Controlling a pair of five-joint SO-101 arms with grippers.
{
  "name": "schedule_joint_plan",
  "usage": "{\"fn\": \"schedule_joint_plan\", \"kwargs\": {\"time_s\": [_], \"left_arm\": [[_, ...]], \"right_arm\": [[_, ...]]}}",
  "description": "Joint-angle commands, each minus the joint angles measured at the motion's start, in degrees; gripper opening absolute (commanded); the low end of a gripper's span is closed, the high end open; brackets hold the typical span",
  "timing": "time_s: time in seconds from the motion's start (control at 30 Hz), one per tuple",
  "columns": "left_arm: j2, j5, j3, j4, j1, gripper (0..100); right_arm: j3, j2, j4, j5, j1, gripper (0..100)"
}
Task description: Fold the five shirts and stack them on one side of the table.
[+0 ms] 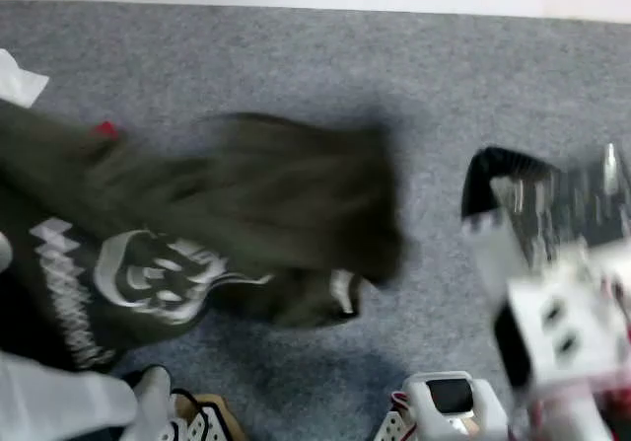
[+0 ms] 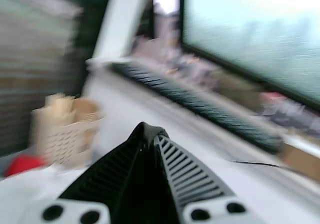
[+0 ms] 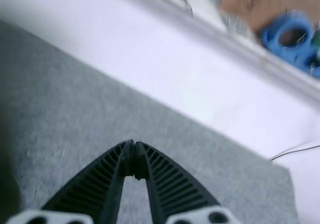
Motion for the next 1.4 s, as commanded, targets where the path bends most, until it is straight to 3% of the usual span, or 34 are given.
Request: {"fn": "schedule_joint_plan", "kwargs": {"time_s": [0.0,0.27,0.5,0.6,0.77,0.9,1.07,1.2,1.37], "left_arm": [[0.66,0.18,9.27,-5.71,-0.66,1],[0.13,0.18,26.77,-16.09,1.80,1],[0.13,-0.18,27.03,-12.84,4.79,1],[0.04,-5.89,27.03,-6.33,2.59,1],[0.48,-11.87,28.18,6.77,-5.32,1],[0.13,-16.26,35.74,8.79,-13.14,1],[0.13,-20.92,47.08,-0.18,-16.84,1],[0.13,-22.33,55.69,-7.65,-20.00,1],[0.13,-22.68,62.64,-11.69,-20.62,1]], "right_arm": [[-1.27,5.49,-1.80,0.70,0.92,0.5],[-0.75,9.36,-2.59,-2.46,-1.71,0.5],[3.30,11.30,0.04,-8.62,-14.55,1.0],[10.15,13.58,-3.38,-11.25,-17.98,1.0],[27.30,15.60,-14.81,-12.40,-23.08,4.5],[42.51,15.69,-25.54,-10.55,-32.31,10.9],[55.08,16.22,-43.21,-9.23,-43.47,11.6],[58.15,17.89,-57.63,-9.85,-45.14,11.8],[56.75,26.68,-70.90,-19.08,-44.97,11.9]]}}
